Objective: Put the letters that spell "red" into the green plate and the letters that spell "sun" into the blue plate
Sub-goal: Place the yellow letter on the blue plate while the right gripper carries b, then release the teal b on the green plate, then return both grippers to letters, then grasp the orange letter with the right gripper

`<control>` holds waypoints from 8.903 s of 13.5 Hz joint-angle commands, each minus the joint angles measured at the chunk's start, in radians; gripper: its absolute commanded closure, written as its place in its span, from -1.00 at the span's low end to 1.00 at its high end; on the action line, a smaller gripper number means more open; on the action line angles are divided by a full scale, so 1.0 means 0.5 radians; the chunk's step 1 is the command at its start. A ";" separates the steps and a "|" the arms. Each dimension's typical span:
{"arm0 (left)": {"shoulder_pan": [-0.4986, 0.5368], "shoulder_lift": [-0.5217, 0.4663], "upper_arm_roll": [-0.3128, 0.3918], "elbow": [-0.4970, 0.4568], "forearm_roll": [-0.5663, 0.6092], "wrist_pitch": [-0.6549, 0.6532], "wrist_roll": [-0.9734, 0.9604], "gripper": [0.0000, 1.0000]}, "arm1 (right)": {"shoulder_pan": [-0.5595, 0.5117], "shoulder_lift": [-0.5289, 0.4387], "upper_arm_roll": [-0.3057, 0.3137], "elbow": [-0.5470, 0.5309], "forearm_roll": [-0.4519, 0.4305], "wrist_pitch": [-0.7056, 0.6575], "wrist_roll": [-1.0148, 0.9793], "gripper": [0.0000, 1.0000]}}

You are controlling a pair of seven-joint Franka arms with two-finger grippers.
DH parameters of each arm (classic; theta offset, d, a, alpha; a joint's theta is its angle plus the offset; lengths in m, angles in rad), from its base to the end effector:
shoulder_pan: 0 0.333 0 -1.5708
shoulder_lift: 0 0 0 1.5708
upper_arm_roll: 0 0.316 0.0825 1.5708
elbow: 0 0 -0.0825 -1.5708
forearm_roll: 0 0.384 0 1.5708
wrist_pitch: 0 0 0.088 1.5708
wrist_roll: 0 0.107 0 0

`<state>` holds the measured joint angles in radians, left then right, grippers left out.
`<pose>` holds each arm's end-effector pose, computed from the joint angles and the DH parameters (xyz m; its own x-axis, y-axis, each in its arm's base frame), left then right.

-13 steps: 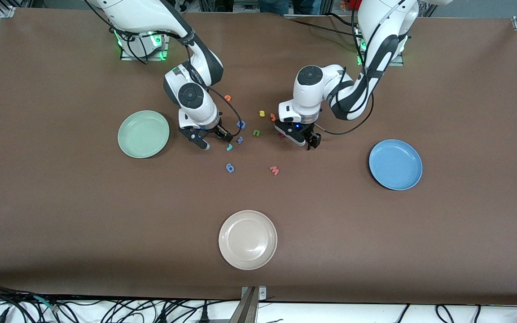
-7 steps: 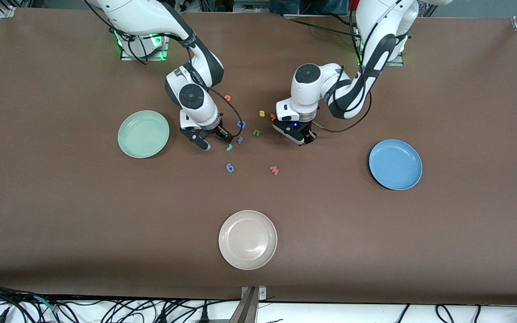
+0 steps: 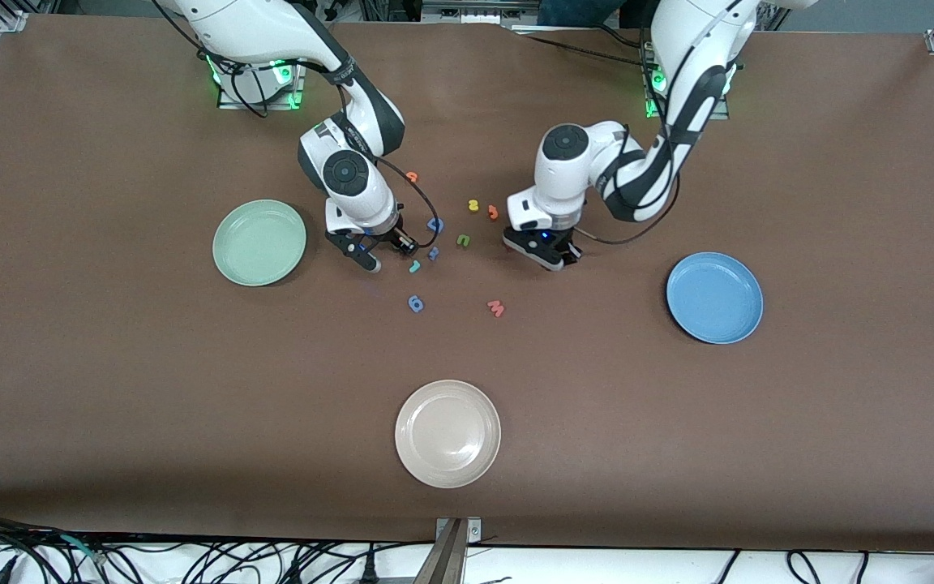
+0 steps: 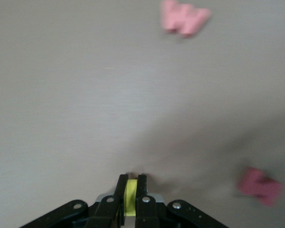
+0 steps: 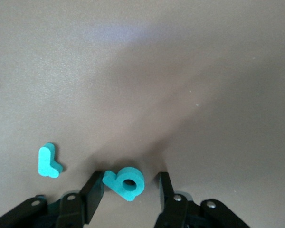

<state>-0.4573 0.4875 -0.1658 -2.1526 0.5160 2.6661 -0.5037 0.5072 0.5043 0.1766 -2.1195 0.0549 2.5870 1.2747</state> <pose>0.4508 -0.3436 0.1748 0.8432 -0.5299 0.0911 -0.5151 -0.8447 -0.1458 0.4430 0.3616 0.1711 0.7855 -0.6076 -0.1174 -0.6118 -0.7910 0.0005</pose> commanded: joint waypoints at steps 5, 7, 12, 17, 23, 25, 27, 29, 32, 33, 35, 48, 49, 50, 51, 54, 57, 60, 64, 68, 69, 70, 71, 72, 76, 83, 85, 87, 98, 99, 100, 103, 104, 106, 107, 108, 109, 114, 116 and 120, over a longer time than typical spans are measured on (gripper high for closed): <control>0.349 -0.003 -0.003 0.506 -0.641 -0.775 0.625 1.00 | -0.005 0.019 0.012 -0.022 0.031 0.017 -0.012 0.44; 0.515 -0.003 -0.003 0.639 -0.731 -0.999 0.899 1.00 | -0.005 0.010 0.012 -0.016 0.031 -0.001 -0.015 0.45; 0.837 -0.006 0.000 0.710 -0.734 -1.159 1.237 1.00 | -0.109 -0.192 -0.006 0.161 0.031 -0.629 -0.140 0.45; 1.166 0.043 0.006 0.737 -0.750 -1.362 1.253 1.00 | -0.406 -0.404 -0.067 0.260 0.034 -1.218 -0.762 0.45; 1.157 0.142 0.006 0.737 -0.970 -1.362 1.216 1.00 | -0.419 -0.459 -0.582 0.178 0.053 -1.462 -1.726 0.45; 1.145 0.148 0.006 0.734 -0.971 -1.362 1.179 1.00 | -0.422 -0.453 -0.718 0.025 0.053 -1.328 -1.987 0.45; 1.148 0.148 0.006 0.725 -0.971 -1.362 1.182 1.00 | -0.422 -0.447 -0.749 -0.156 0.056 -1.134 -2.061 0.42; 1.145 0.157 0.006 0.725 -0.946 -1.365 1.197 0.50 | -0.422 -0.417 -0.749 -0.280 0.147 -0.999 -2.065 0.41; 1.148 0.157 0.006 0.716 -0.937 -1.365 1.210 -0.31 | -0.422 -0.337 -0.749 -0.317 0.188 -0.885 -2.101 0.41; 1.154 0.160 0.006 0.710 -0.937 -1.365 1.207 -0.50 | -0.422 -0.334 -0.749 -0.320 0.188 -0.879 -2.114 0.41; 1.172 0.160 0.006 0.707 -0.937 -1.365 1.189 -0.99 | -0.422 -0.327 -0.749 -0.320 0.191 -0.879 -2.114 -0.10; 0.612 -0.241 0.003 0.676 -1.320 -1.344 0.685 -0.99 | -0.413 -0.689 -0.093 -0.194 0.442 -1.085 -0.827 -0.97; 0.532 -0.303 0.003 0.673 -1.415 -1.347 0.652 -0.99 | -0.413 -0.674 0.005 -0.194 0.446 -1.021 -0.670 -0.97; 0.416 -0.352 0.003 0.670 -1.528 -1.347 0.554 -0.99 | -0.410 -0.659 0.094 -0.194 0.500 -0.929 -0.532 -0.97; 0.287 -0.392 0.000 0.673 -1.556 -1.347 0.447 -0.99 | -0.401 -0.622 0.168 -0.197 0.537 -0.831 -0.412 -0.96; 0.068 -0.456 -0.073 0.710 -1.545 -1.341 0.259 -0.99 | -0.398 -0.539 0.361 -0.203 0.538 -0.665 -0.142 -0.96; 0.025 -0.469 -0.214 0.804 -1.269 -1.341 -0.118 -0.99 | -0.395 -0.395 0.527 -0.268 0.538 -0.328 0.027 -0.96; 0.019 -0.451 -0.337 0.955 -1.265 -1.332 -0.226 -0.98 | -0.395 -0.270 0.595 -0.359 0.538 -0.088 0.034 -0.96; -0.073 -0.276 -0.371 0.915 -1.244 -0.964 -0.223 -0.99 | -0.382 -0.122 0.659 -0.486 0.538 0.284 0.034 -0.96; -0.132 -0.230 -0.371 0.891 -1.069 -0.963 -0.208 -0.99 | -0.382 -0.143 0.739 -0.510 0.538 0.269 0.126 -0.96; -0.116 -0.233 -0.368 0.900 -1.063 -0.963 -0.198 -0.99 | -0.382 -0.153 0.760 -0.525 0.538 0.269 0.150 -0.96; -0.098 -0.236 -0.362 0.915 -1.066 -0.963 -0.165 -0.99 | -0.382 -0.165 0.785 -0.547 0.538 0.269 0.172 -0.96; -0.055 -0.245 -0.362 0.915 -1.078 -0.963 -0.107 -0.99 | -0.382 -0.180 0.800 -0.574 0.538 0.269 0.178 -0.96; -0.028 -0.245 -0.362 0.918 -1.081 -0.963 -0.064 -0.99 | -0.382 -0.189 0.803 -0.596 0.538 0.269 0.175 -0.96; 0.022 -0.220 -0.343 0.924 -1.069 -0.948 0.035 -0.99 | -0.382 -0.195 0.800 -0.651 0.535 0.269 0.157 -0.95; 0.074 -0.183 -0.343 0.967 -1.081 -0.948 0.035 -0.99 | -0.382 -0.202 0.800 -0.670 0.531 0.269 0.147 0.10; 0.077 -0.184 -0.343 0.967 -1.081 -0.948 0.032 -0.99 | -0.382 -0.205 0.788 -0.673 0.531 0.266 0.102 0.13; 0.077 -0.184 -0.343 0.967 -1.084 -0.948 0.032 -0.99 | -0.382 -0.208 0.779 -0.676 0.531 0.266 0.068 0.10; 0.040 -0.205 -0.346 0.934 -1.066 -0.920 -0.002 -0.99 | -0.382 -0.309 0.659 -0.700 0.519 0.177 -0.156 -0.14; 0.040 -0.205 -0.346 0.934 -1.069 -0.920 -0.002 -0.99 | -0.382 -0.309 0.659 -0.700 0.519 0.177 -0.153 -0.14; 0.040 -0.205 -0.346 0.931 -1.069 -0.920 -0.005 -0.99 | -0.382 -0.309 0.662 -0.697 0.519 0.180 -0.144 -0.14; 0.040 -0.208 -0.346 0.931 -1.072 -0.920 -0.036 -0.99 | -0.382 -0.309 0.687 -0.697 0.519 0.192 -0.095 -0.14; 0.034 -0.211 -0.346 0.924 -1.072 -0.920 -0.042 -0.99 | -0.382 -0.309 0.687 -0.697 0.516 0.195 -0.071 -0.14; -0.003 -0.257 -0.346 0.848 -1.066 -0.866 -0.051 -0.99 | -0.382 -0.294 0.708 -0.697 0.516 0.235 -0.061 -0.14; -0.009 -0.294 -0.346 0.781 -1.066 -0.808 -0.054 -0.99 | -0.382 -0.294 0.721 -0.697 0.516 0.247 -0.061 -0.14; -0.012 -0.327 -0.356 0.732 -1.063 -0.795 -0.069 -0.99 | -0.382 -0.291 0.721 -0.697 0.519 0.253 -0.058 -0.14; -0.048 -0.355 -0.359 0.698 -1.063 -0.795 -0.082 -0.99 | -0.382 -0.288 0.724 -0.697 0.516 0.268 -0.046 -0.14; -0.135 -0.456 -0.356 0.438 -1.060 -0.526 -0.192 -0.99 | -0.382 -0.257 0.724 -0.697 0.516 0.308 -0.046 -0.06; -0.153 -0.493 -0.353 0.326 -1.057 -0.384 -0.192 -0.99 | -0.382 -0.254 0.724 -0.697 0.516 0.309 -0.049 0.30; -0.156 -0.444 -0.353 0.314 -0.775 -0.328 -0.287 -0.99 | -0.382 -0.254 0.724 -0.697 0.516 0.309 -0.070 0.91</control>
<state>-0.5280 0.2836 -0.3497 -1.9705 0.0481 2.4822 -0.5946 0.3167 0.3742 0.5315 -2.4509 0.3059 2.7273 1.2386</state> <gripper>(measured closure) 0.004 0.722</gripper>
